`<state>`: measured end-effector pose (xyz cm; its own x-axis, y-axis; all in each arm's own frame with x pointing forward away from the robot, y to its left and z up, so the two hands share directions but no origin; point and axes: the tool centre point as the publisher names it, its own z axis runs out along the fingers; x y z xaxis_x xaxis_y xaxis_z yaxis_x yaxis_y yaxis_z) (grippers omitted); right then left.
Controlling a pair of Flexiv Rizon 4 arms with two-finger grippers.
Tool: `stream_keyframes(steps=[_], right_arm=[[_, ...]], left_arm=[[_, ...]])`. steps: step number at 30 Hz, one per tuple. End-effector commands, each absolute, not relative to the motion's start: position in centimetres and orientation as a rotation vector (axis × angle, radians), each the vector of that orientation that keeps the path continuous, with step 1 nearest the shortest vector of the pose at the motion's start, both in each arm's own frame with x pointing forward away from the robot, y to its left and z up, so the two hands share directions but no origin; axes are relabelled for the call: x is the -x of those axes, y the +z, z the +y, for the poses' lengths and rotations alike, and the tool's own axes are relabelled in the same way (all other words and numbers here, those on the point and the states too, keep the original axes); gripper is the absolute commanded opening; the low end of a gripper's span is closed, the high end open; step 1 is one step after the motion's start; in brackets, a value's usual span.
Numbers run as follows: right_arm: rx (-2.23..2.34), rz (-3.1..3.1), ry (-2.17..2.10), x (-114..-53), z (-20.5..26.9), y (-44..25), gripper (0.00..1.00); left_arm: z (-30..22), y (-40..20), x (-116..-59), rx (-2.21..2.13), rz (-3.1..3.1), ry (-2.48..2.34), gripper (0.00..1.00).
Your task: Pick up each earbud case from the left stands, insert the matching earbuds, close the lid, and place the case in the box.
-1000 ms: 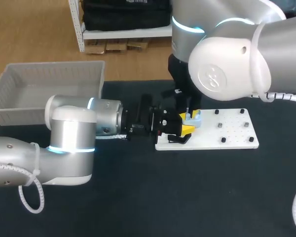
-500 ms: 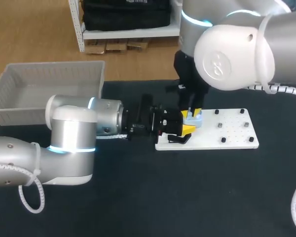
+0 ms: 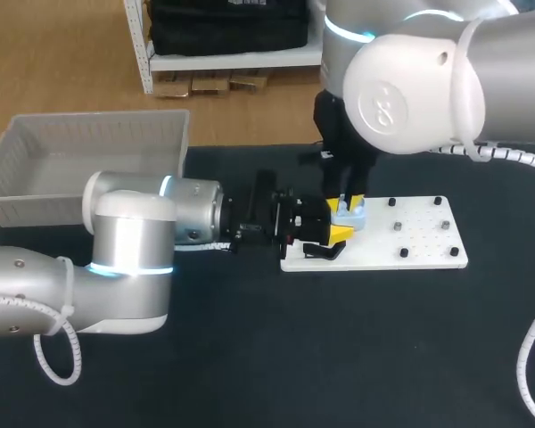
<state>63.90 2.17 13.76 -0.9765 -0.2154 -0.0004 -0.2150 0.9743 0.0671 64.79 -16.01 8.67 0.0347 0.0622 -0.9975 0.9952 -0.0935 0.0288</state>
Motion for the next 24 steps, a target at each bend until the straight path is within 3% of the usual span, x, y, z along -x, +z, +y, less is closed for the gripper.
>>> stream_keyframes(steps=[1, 9, 13, 16, 24], right_arm=[[-0.336, -3.110, -0.098, -64.04, 2.33, 13.63, 0.00], [-0.340, -3.102, -0.095, -63.93, 2.45, 13.48, 0.00], [-0.339, -3.107, -0.098, -64.00, 2.41, 13.58, 0.11], [-0.339, -3.112, -0.099, -64.05, 2.37, 13.66, 0.27], [-0.343, -3.119, -0.105, -64.09, 2.32, 13.81, 0.34]], left_arm=[[-16.01, 8.62, -64.64, -1.335, 1.186, -1.218, 0.00], [-16.01, 8.62, -64.64, -1.335, 1.186, -1.218, 0.00], [-16.01, 8.62, -64.64, -1.335, 1.186, -1.218, 0.00], [-16.01, 8.62, -64.64, -1.335, 1.186, -1.218, 0.00], [-16.01, 8.62, -64.64, -1.335, 1.186, -1.218, 0.00]])
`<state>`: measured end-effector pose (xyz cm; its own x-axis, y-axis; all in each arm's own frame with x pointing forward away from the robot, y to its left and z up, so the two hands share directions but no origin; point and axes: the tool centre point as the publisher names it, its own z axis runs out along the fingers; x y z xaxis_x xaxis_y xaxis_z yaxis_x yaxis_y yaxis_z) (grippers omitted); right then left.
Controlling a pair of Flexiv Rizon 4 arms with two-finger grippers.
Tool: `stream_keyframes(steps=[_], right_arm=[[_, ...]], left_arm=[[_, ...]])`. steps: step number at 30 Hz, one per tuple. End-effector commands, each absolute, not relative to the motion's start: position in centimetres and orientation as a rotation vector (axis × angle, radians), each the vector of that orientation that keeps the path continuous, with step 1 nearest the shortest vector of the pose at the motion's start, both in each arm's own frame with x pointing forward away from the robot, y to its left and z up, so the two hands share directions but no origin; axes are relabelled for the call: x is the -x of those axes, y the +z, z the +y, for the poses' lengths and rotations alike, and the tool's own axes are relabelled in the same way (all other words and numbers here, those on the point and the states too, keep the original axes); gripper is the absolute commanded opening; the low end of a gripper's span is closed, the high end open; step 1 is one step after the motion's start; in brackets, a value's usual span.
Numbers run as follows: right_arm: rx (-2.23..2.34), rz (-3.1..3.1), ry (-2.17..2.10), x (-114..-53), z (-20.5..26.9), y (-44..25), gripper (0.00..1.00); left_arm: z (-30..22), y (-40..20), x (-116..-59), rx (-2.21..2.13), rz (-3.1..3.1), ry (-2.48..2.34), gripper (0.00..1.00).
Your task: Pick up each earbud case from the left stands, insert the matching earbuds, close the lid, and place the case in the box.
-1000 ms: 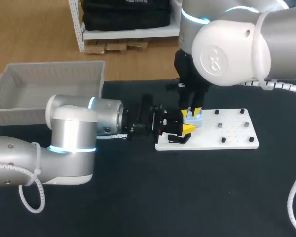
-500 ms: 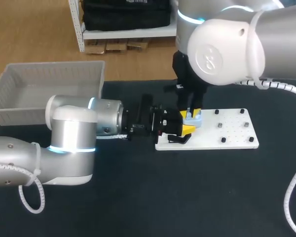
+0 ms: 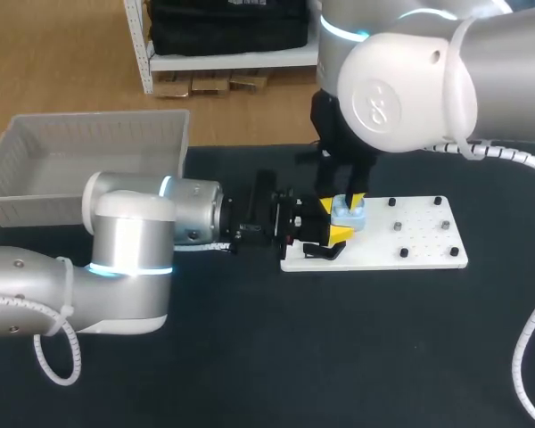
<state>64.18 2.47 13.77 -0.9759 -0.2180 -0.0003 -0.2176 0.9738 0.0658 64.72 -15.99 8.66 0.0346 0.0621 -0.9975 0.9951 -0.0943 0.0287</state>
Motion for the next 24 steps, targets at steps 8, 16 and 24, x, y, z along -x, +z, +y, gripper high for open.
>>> stream_keyframes(steps=[8, 16, 24], right_arm=[[-0.335, -3.150, -0.138, -63.9, 2.0, 15.1, 0.35], [-0.187, -3.215, -0.238, -65.7, -0.1, 17.0, 0.82], [-0.057, -3.237, -0.239, -67.6, -1.4, 16.6, 1.00]], left_arm=[[-16.0, 8.6, -64.6, -1.335, 1.186, -1.218, 0.00], [-16.0, 8.6, -64.6, -1.335, 1.186, -1.218, 0.00], [-16.0, 8.6, -64.6, -1.335, 1.186, -1.218, 0.00]])
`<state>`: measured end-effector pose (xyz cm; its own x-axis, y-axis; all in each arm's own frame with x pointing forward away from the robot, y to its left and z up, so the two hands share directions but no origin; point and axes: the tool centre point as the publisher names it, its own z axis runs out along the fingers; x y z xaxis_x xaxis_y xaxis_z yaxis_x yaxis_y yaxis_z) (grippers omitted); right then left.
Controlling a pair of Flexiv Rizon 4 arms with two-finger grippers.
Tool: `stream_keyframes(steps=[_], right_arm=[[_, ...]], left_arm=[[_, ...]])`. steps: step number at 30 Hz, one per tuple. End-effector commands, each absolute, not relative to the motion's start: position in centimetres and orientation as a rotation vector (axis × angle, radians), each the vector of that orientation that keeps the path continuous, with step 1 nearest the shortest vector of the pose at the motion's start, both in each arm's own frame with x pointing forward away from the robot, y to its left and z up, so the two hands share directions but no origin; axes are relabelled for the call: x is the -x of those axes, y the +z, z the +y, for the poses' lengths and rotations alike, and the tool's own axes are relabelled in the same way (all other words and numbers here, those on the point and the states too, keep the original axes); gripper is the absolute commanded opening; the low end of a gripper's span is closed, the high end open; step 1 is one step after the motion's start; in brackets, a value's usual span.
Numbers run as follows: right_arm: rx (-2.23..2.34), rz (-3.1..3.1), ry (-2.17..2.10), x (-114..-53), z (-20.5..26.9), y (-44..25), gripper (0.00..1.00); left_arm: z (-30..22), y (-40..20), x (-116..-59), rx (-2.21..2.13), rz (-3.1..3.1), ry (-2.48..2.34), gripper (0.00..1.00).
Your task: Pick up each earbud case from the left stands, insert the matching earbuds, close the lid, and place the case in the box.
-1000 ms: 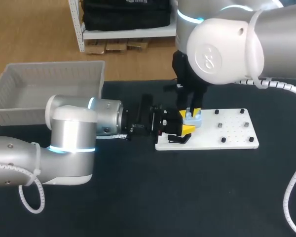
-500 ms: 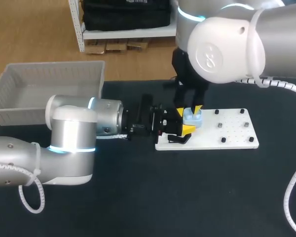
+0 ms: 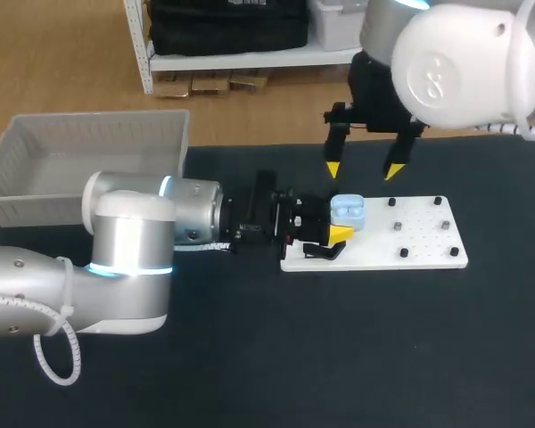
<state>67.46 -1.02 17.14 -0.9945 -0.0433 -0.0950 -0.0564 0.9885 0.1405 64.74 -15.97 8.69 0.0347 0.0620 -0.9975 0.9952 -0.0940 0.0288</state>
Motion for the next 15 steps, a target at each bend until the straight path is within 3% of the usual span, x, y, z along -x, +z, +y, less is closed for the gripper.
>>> stream_keyframes(steps=[1, 15], right_arm=[[0.045, 3.030, 0.220, -67.8, -1.6, 16.3, 1.00], [-0.064, 3.074, 0.190, -68.7, -3.7, 13.6, 1.00]], left_arm=[[-16.0, 8.6, -64.6, -1.335, 1.186, -1.218, 0.00], [-16.0, 8.6, -64.6, -1.335, 1.186, -1.218, 0.00]])
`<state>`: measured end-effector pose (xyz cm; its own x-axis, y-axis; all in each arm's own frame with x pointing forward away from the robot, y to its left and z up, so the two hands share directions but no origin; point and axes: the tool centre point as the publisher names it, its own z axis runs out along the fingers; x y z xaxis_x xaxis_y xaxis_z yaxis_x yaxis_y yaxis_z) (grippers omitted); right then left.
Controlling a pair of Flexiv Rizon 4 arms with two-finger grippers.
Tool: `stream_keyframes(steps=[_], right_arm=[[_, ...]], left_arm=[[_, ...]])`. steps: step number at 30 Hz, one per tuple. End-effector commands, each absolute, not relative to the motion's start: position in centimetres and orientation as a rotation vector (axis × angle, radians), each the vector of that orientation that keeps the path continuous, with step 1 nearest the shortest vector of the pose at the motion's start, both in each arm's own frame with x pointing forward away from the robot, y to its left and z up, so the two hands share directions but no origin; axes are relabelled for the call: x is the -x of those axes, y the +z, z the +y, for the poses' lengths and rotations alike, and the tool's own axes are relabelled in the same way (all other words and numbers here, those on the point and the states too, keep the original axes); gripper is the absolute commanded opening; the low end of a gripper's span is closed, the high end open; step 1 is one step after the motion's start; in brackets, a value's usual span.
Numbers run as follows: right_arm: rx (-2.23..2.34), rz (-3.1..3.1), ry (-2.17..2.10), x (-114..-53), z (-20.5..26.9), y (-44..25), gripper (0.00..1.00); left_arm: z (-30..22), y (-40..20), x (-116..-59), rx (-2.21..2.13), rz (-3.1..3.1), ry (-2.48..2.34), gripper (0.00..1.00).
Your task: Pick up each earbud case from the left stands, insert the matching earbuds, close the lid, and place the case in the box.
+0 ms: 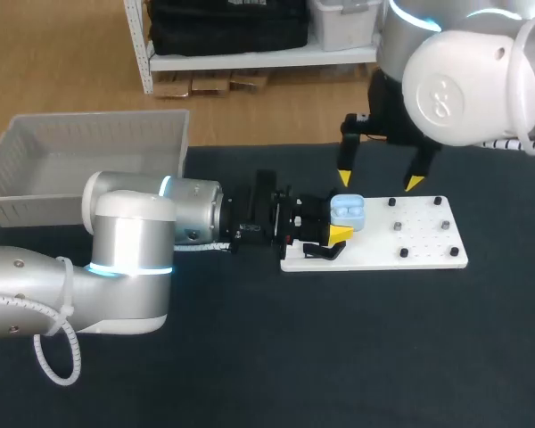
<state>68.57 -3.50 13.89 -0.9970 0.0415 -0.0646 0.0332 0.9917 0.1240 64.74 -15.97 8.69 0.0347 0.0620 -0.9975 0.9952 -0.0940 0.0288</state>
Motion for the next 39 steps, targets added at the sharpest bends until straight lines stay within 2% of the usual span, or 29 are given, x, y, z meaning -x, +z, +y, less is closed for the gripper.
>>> stream_keyframes(steps=[1, 29, 39], right_arm=[[-0.068, 3.077, 0.190, -68.7, -3.7, 13.6, 1.00], [-0.074, 3.135, 0.231, -66.1, -3.9, 13.1, 1.00], [-0.093, 2.956, 0.376, -66.4, -6.0, 16.8, 1.00]], left_arm=[[-16.0, 8.6, -64.6, -1.335, 1.186, -1.218, 0.00], [-16.0, 8.6, -64.6, -1.335, 1.186, -1.218, 0.00], [-15.6, 9.2, -64.6, -1.342, 1.189, -1.202, 0.00]])
